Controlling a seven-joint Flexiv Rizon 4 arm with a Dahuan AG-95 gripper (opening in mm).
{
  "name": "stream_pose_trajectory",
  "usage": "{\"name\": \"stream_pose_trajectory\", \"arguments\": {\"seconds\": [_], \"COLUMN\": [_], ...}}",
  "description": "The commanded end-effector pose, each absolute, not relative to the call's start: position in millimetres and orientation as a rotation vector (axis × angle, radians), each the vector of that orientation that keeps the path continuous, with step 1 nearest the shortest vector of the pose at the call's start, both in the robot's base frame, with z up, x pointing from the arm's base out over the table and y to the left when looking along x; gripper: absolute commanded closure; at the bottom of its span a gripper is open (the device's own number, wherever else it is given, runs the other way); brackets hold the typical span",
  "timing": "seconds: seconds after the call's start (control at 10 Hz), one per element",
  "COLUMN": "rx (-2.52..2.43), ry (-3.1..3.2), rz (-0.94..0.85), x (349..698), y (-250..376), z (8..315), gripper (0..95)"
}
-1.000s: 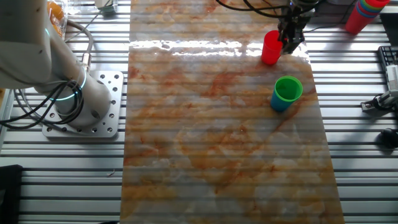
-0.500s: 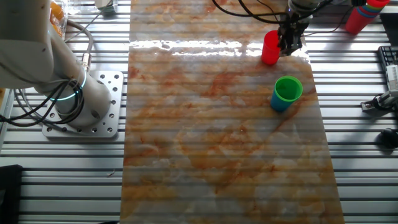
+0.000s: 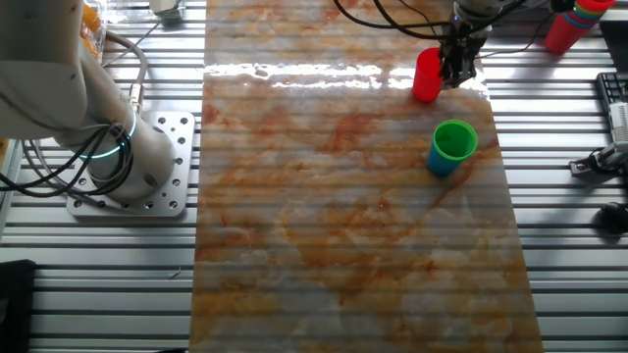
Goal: Stack the cups
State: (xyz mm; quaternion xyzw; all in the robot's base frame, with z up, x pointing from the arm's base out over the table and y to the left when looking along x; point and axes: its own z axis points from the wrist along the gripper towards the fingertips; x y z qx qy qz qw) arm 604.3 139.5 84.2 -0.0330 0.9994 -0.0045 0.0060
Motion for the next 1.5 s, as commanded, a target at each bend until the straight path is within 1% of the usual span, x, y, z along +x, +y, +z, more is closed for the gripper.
{"name": "stream_pose_trajectory", "arguments": {"seconds": [0.1,0.5,0.7,0.8,1.0,1.1,1.2,1.3,1.5], "rx": [-0.101,-0.100,-0.098,-0.101,-0.130,-0.140,-0.166,-0.180,-0.203], "ry": [3.125,3.124,3.118,3.107,3.103,3.103,3.101,3.098,3.085], "rz": [-0.008,0.009,0.036,0.035,0.047,0.042,0.026,0.026,0.019], "x": [604.9,604.8,603.7,602.7,602.7,602.6,599.0,596.2,599.4], "y": [140.0,139.9,142.3,141.2,129.5,125.8,115.1,105.9,85.9], "z": [83.6,84.0,91.5,102.5,144.8,157.7,186.1,197.4,203.1], "gripper": [95.0,95.0,95.0,95.0,95.0,95.0,95.0,95.0,95.0]}}
